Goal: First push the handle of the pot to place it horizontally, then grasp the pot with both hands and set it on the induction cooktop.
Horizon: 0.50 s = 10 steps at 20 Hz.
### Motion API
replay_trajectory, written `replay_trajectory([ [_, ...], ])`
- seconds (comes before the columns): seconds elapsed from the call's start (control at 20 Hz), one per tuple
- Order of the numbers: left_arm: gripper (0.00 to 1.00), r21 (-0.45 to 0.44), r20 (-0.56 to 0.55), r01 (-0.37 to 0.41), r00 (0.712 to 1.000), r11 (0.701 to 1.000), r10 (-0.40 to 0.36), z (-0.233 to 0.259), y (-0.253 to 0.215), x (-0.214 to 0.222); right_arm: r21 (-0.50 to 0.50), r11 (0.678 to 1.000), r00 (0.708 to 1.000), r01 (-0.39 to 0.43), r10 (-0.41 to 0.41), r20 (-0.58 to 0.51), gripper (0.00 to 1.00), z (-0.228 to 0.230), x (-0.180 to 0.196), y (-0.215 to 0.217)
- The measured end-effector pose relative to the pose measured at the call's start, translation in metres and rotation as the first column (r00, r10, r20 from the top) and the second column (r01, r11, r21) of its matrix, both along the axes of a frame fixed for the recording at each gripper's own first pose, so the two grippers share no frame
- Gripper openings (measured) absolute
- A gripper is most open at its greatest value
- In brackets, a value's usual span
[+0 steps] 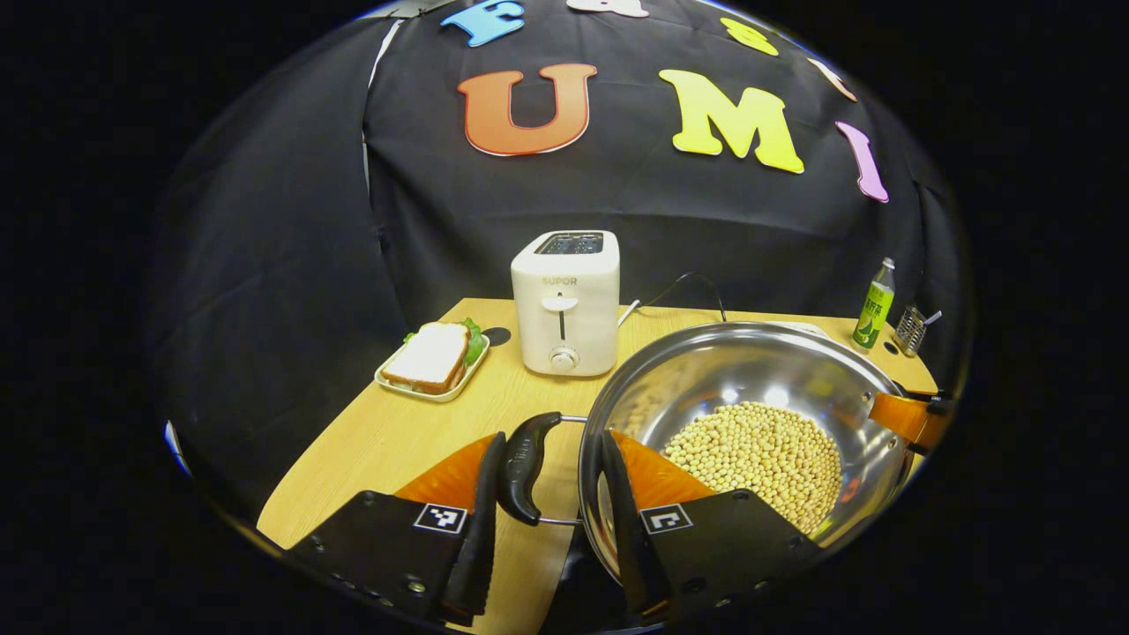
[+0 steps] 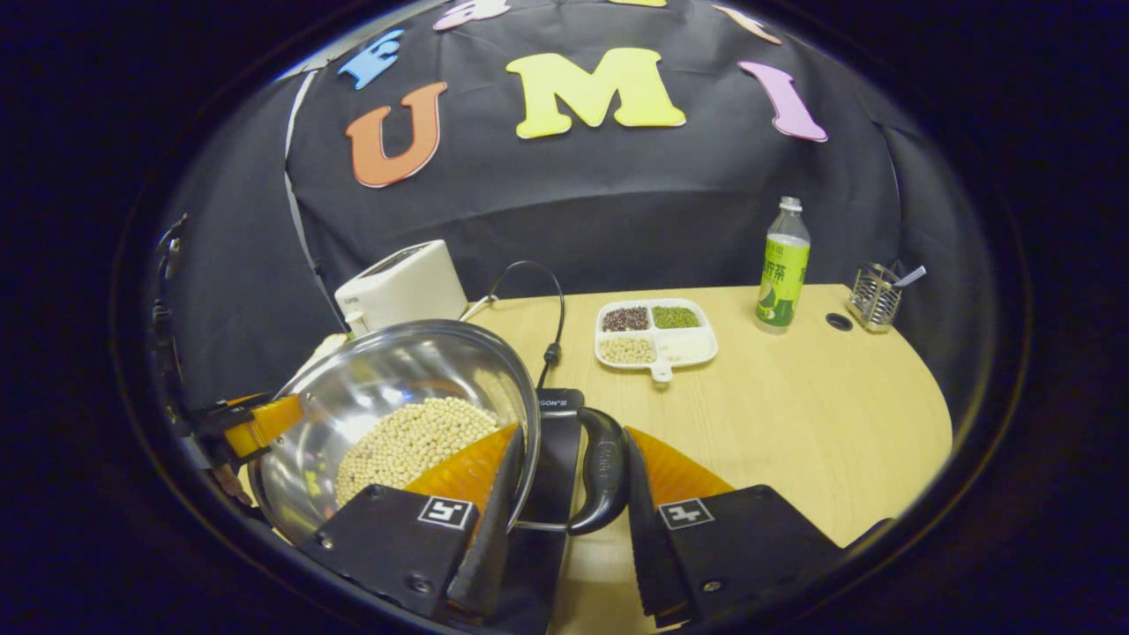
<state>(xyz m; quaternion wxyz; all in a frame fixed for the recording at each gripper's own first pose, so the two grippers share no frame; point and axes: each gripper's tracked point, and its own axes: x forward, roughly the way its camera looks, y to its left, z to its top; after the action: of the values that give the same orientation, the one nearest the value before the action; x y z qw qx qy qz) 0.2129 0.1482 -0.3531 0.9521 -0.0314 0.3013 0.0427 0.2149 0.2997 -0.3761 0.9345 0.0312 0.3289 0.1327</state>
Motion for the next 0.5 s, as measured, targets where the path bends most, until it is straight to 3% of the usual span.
replay_trajectory([
  [0.25, 0.57, 0.003, -0.012, 0.010, 1.000, 1.000, -0.010, -0.0014, 0.0005, -0.0006, 0.025, 1.000, 1.000, -0.002, 0.002, 0.001, 0.63, -0.0006, 0.0002, 0.0003],
  [0.45, 0.57, 0.003, 0.003, 0.015, 1.000, 1.000, -0.015, 0.0016, 0.0010, 0.0021, -0.020, 1.000, 1.000, -0.016, 0.016, -0.017, 0.63, -0.0008, -0.0010, -0.0023],
  [0.5, 0.47, -0.008, 0.018, 0.013, 1.000, 1.000, -0.012, 0.0036, -0.0006, 0.0025, -0.037, 0.999, 1.000, 0.004, -0.005, -0.029, 0.62, 0.0001, -0.0024, -0.0042],
])
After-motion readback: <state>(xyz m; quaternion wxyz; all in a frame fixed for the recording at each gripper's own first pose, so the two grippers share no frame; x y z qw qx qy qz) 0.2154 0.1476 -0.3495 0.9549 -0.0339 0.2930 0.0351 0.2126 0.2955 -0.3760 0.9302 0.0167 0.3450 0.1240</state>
